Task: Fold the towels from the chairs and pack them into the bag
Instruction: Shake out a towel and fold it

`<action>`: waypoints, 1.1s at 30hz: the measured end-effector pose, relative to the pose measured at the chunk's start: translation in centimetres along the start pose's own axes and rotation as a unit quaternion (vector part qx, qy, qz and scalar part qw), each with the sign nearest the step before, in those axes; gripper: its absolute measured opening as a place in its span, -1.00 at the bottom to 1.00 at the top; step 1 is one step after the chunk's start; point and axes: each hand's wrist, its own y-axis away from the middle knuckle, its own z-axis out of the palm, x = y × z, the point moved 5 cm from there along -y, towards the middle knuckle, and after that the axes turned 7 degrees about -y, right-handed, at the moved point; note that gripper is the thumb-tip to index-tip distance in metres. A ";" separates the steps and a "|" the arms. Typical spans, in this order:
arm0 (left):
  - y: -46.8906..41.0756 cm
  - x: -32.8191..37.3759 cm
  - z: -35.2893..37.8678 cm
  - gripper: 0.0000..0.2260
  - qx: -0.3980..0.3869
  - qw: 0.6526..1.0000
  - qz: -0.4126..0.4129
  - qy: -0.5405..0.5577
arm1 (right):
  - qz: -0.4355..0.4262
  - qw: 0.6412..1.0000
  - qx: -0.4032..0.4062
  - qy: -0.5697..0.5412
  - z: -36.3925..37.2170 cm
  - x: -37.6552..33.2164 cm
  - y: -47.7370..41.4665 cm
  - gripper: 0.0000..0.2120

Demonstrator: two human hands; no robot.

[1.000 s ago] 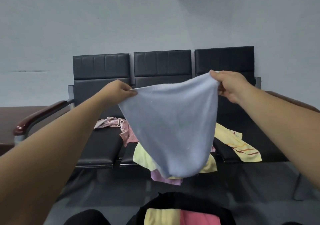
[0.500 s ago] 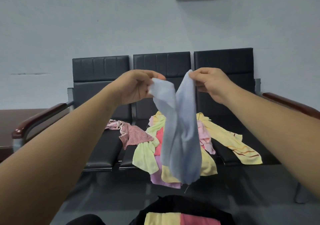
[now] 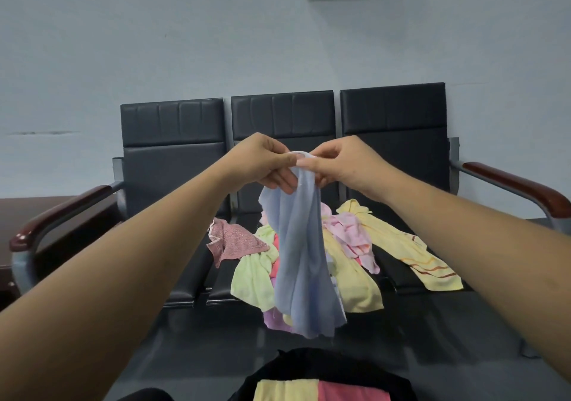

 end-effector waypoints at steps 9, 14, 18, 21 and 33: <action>-1.1 -6.1 0.7 -0.77 -0.106 0.981 -0.076 -0.143 | 0.049 0.961 0.123 -0.244 -3.2 2.2 -0.1 -0.90; -0.7 -6.4 1.4 -0.72 -0.073 0.984 -0.045 0.153 | 0.112 0.938 0.215 -0.249 -5.7 5.8 0.2 -0.82; -1.8 -4.2 1.0 -0.88 0.012 0.974 -0.018 0.224 | 0.101 0.946 0.196 -0.236 -6.7 5.7 0.3 -0.88; -1.5 -0.9 0.1 -0.86 -0.043 0.941 0.026 0.334 | 0.065 0.917 0.094 -0.381 -7.3 2.4 0.7 -0.83; -2.0 0.5 -3.7 -0.84 0.131 0.987 -0.002 0.092 | 0.058 0.953 0.210 -0.212 -9.4 0.1 -0.9 -0.87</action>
